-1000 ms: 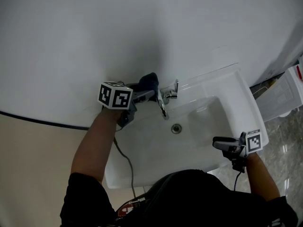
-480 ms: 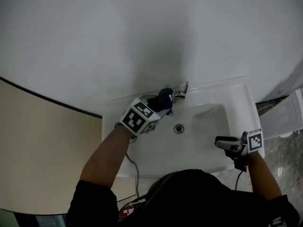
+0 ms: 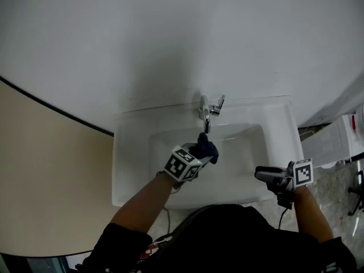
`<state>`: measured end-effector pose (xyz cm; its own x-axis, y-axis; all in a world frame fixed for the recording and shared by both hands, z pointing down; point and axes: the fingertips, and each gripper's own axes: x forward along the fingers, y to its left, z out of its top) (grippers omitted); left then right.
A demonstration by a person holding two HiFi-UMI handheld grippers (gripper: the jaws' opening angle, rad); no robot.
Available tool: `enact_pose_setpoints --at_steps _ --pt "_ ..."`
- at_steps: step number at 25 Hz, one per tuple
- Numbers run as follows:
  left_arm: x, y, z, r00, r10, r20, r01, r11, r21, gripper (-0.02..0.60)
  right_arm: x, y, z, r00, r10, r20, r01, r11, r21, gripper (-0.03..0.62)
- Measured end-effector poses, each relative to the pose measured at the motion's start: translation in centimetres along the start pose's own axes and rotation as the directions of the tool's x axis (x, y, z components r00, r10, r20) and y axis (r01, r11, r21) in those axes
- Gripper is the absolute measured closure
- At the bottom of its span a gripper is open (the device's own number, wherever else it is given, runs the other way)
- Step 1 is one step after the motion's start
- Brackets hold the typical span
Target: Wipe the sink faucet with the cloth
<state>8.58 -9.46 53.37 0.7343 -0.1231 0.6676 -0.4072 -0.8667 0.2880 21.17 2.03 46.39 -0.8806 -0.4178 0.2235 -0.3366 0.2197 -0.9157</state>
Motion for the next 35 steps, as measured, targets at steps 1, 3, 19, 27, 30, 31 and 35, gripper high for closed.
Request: enact_pose_setpoints --at_steps 1,3,19,27,30,31,35 --pt "1.0 -0.1 -1.0 1.000 0.014 0.026 -0.013 0.999 -0.039 0.434 -0.3 -0.2 -0.1 1.000 -0.011 -0.009 0.011 1.000 -0.002 0.362" --pt "2.7 -0.2 -1.8 0.992 0.082 0.092 -0.075 0.995 -0.072 0.434 -1.3 -0.8 0.0 1.000 -0.021 -0.017 0.021 1.000 -0.023 0.362" --pt "-2.1 2.1 19.3 0.541 0.797 -0.269 -0.364 0.511 0.779 0.434 -15.6 -7.2 8.5 0.958 0.238 -0.163 -0.253 0.964 -0.081 0.362" --pt "1.1 9.1 16.2 0.278 0.766 -0.579 -0.075 0.619 0.782 0.434 -17.6 -8.7 9.2 0.952 0.286 -0.110 -0.294 0.954 -0.061 0.362" --pt "3.5 11.0 14.2 0.194 0.761 -0.619 0.006 0.630 0.777 0.434 -18.6 -9.1 9.5 0.952 0.292 -0.094 -0.299 0.952 -0.064 0.362" --pt "4.4 11.5 13.4 0.173 0.757 -0.630 0.030 0.635 0.772 0.434 -18.9 -9.4 9.6 0.953 0.291 -0.086 -0.297 0.953 -0.064 0.362" --pt "7.8 13.2 9.8 0.139 0.749 -0.648 0.085 0.643 0.761 0.434 -20.2 -10.3 9.8 0.958 0.283 -0.048 -0.285 0.957 -0.052 0.362"
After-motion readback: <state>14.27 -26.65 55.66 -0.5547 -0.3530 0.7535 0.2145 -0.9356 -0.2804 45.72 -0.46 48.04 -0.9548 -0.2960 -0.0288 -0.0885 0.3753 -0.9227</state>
